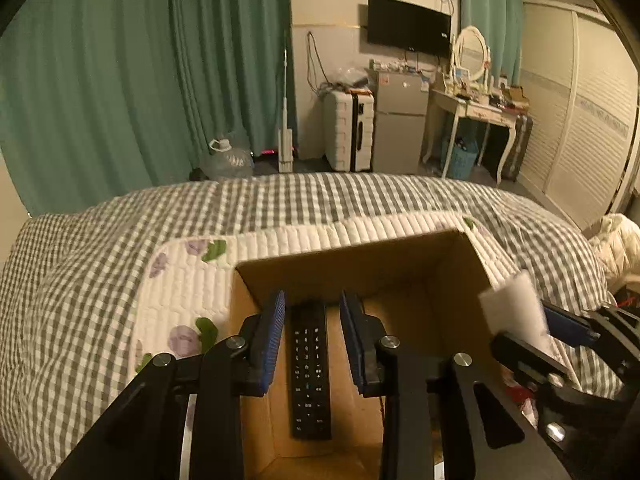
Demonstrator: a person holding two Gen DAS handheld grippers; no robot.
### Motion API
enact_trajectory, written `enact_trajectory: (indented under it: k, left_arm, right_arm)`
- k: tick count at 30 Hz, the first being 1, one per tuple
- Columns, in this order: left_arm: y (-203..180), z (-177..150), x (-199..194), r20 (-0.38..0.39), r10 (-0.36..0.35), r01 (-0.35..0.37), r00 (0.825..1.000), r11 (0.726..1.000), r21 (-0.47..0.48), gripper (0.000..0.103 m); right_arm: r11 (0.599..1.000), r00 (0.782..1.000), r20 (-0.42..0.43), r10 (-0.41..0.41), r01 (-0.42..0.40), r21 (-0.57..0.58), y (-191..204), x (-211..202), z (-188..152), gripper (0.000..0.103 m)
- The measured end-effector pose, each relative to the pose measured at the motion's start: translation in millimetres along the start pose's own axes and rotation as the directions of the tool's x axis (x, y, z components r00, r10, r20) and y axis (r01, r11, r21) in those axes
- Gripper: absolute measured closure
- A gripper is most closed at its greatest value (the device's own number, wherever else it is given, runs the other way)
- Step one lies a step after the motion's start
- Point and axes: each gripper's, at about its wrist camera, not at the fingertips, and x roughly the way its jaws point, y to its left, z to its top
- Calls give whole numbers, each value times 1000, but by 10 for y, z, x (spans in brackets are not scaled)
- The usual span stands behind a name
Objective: Organize rigid objects
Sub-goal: 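Lower the remote into the box with the left tool while the right tool drops the bottle in, then grasp the white square charger with the right tool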
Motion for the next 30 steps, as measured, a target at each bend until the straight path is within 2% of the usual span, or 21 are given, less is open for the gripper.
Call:
enact_trajectory:
  k: [4, 8, 9, 10, 12, 14, 16, 18, 20, 23, 27, 30]
  left_arm:
    - [90, -29, -115, 25, 2, -1, 1000, 1000, -11, 72]
    - [129, -100, -297, 51, 9, -9, 999, 1000, -7, 72]
    - [138, -124, -351, 55, 6, -6, 998, 1000, -7, 71]
    - [160, -160, -431, 58, 4, -3, 998, 1000, -10, 68]
    - [196, -247, -590, 66, 7, -6, 998, 1000, -19, 40]
    - [217, -370, -774, 84, 8, -7, 996, 1000, -19, 32]
    - [251, -498, -939, 82, 18, -16, 996, 1000, -18, 31]
    - [284, -641, -1101, 75, 14, -12, 997, 1000, -24, 18]
    - [312, -812, -1271, 87, 25, -21, 996, 999, -39, 10]
    - [288, -1050, -1445, 93, 42, -40, 995, 999, -20, 7]
    - [254, -1351, -1593, 78, 18, -15, 997, 999, -35, 0]
    - [232, -1584, -1612, 70, 21, -18, 997, 999, -46, 0]
  right_arm:
    - [1000, 1000, 10, -1, 2, -17, 46, 251, 27, 67]
    - [1000, 1000, 18, -6, 7, -29, 130, 334, 5, 65]
    - [999, 999, 18, -31, 32, -32, 154, 304, -4, 54]
    - [998, 998, 32, -48, 49, -33, 170, 235, -18, 40]
    - [998, 997, 62, -51, 53, -33, 195, 48, -35, 35]
    - [998, 996, 69, -55, 58, -34, 205, -158, -47, 35]
    - [997, 995, 72, -64, 66, -36, 216, -393, -84, 28]
    - [996, 994, 78, -80, 83, -38, 239, -594, -131, 22]
    - [994, 992, 84, -97, 100, -38, 275, -821, -234, 16]
    - [994, 991, 86, -99, 103, -39, 361, -1080, -466, 7]
    - [990, 991, 57, -122, 126, -63, 464, -1203, -837, 5]
    - [992, 994, 1, -111, 111, -55, 522, -1145, -1131, 5]
